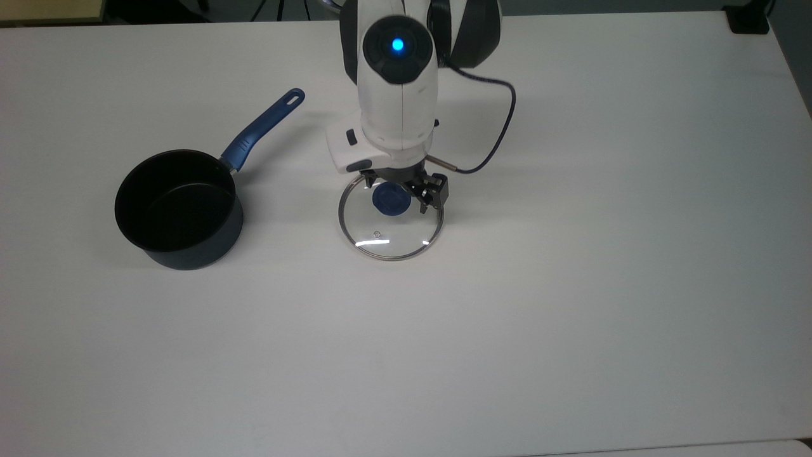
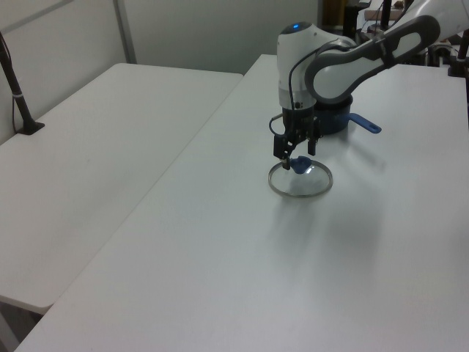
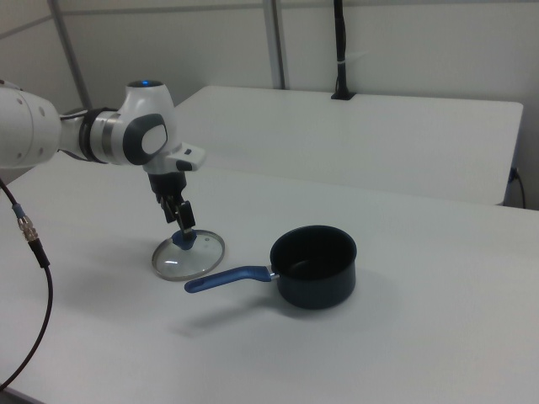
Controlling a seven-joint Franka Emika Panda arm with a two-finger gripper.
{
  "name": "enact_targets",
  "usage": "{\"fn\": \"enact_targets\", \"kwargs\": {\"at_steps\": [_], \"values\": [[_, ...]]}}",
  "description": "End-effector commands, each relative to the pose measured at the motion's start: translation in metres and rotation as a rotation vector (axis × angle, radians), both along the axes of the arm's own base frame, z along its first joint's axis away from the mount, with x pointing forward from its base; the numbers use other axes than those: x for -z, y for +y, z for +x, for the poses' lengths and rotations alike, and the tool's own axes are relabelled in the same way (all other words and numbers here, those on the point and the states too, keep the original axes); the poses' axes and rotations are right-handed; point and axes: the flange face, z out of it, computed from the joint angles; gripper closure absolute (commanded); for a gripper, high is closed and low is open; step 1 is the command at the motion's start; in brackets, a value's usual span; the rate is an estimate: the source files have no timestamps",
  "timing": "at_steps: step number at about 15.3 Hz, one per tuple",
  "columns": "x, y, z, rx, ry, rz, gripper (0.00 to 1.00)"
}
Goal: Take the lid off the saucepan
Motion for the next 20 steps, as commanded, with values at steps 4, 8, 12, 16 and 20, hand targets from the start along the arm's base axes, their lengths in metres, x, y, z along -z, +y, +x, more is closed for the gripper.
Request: {"fn": "enact_targets", "kwargs": {"at_steps": [4, 8, 12, 16, 20], "values": [[-0.120, -0.042, -0.034, -0.098, -0.038, 0.022, 0.00], [-0.170, -0.065, -0.057, -0.272, 0.008, 0.017, 0.00], [-0.192, -0.081, -0.069, -0.451, 0.007, 0.013, 0.00], [-0.189, -0.074, -0.070, -0.523, 0.024, -0.009, 0.00], [-0.200, -0.090, -0.073, -0.489, 0.008, -0.012, 0.00]]}}
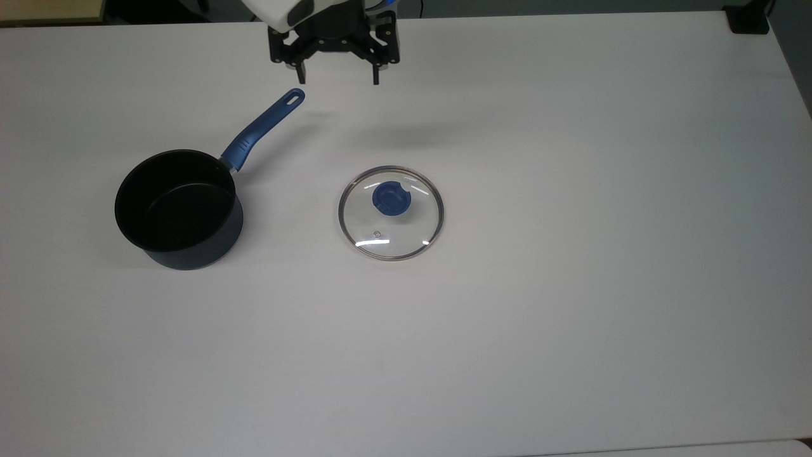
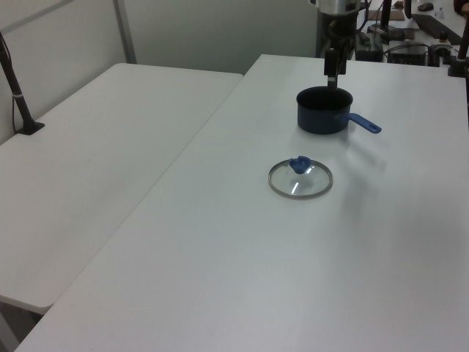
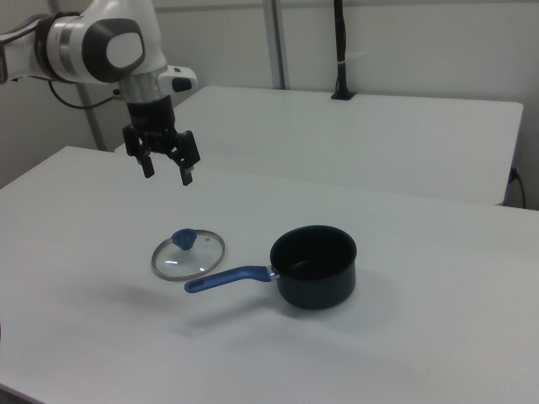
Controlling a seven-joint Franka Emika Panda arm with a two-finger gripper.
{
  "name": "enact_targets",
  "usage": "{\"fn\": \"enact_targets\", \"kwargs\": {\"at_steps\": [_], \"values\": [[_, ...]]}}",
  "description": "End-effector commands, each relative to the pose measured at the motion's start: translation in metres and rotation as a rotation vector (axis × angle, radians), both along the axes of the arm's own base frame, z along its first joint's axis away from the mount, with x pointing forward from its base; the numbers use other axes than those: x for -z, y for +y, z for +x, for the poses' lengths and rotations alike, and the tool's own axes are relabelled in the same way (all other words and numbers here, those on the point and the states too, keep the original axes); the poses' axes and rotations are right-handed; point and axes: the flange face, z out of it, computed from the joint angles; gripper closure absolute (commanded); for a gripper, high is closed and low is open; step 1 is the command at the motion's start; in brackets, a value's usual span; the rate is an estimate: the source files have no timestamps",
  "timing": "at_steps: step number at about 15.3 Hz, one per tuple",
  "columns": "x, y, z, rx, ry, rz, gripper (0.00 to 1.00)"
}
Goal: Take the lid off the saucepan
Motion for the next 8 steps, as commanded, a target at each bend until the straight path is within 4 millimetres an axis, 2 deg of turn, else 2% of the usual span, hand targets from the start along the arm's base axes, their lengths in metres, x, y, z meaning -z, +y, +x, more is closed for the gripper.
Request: {"fn": "enact_targets", "kwargs": {"at_steps": [1, 8], "values": [[-0.0114, -0.0102, -0.0108, -0.002, 0.010, -0.010, 0.00], [-0.0110, -0.0105, -0.0113, 0.047, 0.014, -0.013, 0.00]]}}
